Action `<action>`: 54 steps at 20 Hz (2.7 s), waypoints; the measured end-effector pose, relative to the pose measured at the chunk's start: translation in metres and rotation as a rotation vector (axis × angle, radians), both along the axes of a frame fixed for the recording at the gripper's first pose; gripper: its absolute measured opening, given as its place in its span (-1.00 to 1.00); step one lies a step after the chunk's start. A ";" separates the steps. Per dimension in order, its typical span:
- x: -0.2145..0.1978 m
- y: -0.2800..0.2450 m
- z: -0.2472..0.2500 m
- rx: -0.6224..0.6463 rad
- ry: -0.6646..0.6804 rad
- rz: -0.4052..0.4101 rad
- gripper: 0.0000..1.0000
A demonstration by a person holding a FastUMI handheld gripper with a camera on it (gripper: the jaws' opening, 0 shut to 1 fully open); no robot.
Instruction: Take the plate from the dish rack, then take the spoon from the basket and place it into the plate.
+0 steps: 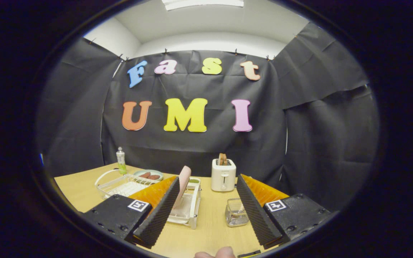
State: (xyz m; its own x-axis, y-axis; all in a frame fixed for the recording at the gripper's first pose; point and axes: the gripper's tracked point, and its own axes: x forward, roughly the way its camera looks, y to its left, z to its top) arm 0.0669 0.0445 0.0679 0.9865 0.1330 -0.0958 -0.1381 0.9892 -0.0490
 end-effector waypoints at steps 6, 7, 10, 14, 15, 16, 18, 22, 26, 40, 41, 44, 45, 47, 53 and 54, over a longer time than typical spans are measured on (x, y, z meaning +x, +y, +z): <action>0.061 0.037 0.045 -0.019 0.119 0.072 1.00; 0.071 0.045 0.045 -0.021 0.157 0.086 1.00; 0.105 0.059 0.037 -0.061 0.281 0.083 1.00; 0.144 0.077 0.018 -0.103 0.457 0.072 1.00; 0.153 0.082 0.010 -0.111 0.507 0.070 1.00; 0.159 0.084 0.004 -0.113 0.542 0.067 1.00; 0.168 0.086 -0.011 -0.117 0.610 0.044 1.00; 0.181 0.091 -0.046 -0.077 0.733 0.011 1.00; 0.186 0.099 -0.077 -0.016 0.832 -0.008 0.81; 0.167 0.107 -0.085 -0.069 0.953 -0.140 -0.27; 0.167 0.105 -0.082 -0.092 0.948 -0.158 -0.27; 0.168 0.100 -0.070 -0.148 0.925 -0.204 -0.30; 0.167 0.098 -0.068 -0.170 0.927 -0.219 -0.31; 0.167 0.098 -0.066 -0.196 0.936 -0.234 -0.31; 0.161 0.096 -0.036 -0.257 0.870 -0.237 -0.37; 0.154 0.099 -0.033 -0.245 0.868 -0.220 -0.39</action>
